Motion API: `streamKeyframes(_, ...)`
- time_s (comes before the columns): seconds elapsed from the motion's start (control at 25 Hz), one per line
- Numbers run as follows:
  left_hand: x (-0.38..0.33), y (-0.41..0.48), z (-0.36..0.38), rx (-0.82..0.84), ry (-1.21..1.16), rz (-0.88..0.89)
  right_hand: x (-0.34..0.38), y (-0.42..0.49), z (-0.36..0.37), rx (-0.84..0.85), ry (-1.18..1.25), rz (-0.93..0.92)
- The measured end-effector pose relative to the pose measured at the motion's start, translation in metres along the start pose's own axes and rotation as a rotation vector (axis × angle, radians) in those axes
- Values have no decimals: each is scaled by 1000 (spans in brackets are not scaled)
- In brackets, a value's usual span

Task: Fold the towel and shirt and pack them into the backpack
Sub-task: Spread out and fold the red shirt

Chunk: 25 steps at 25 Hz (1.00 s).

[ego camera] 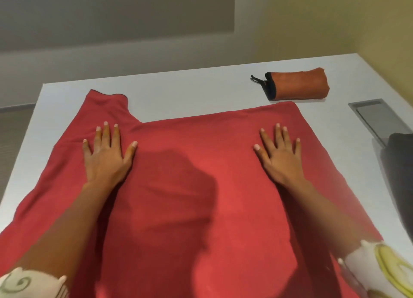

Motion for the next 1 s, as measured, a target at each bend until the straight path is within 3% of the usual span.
streamKeyframes(0.28,-48,-107,5,70,-132,65,95,-117,-4,-40,24,-64)
streamKeyframes(0.4,-57,-178,15,113,-78,147,106,-173,6,-31,17,-49)
streamKeyframes(0.56,-43,-226,11,36,-47,206,37,-230,24,9,-14,109)
streamKeyframes(0.8,-38,-231,8,-33,-69,210,-105,-302,47,94,6,504)
streamKeyframes(1.0,-30,-247,-2,-34,-80,195,-95,-300,36,108,6,548)
Point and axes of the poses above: each hand's wrist, its own y-axis towards the middle knuckle, its own z-axis out of the palm, x = y × z, the point moved 6 cm from there along y, towards the middle knuckle, and after that the axes turned 15 degrees about -y, right-handed, at the moved point
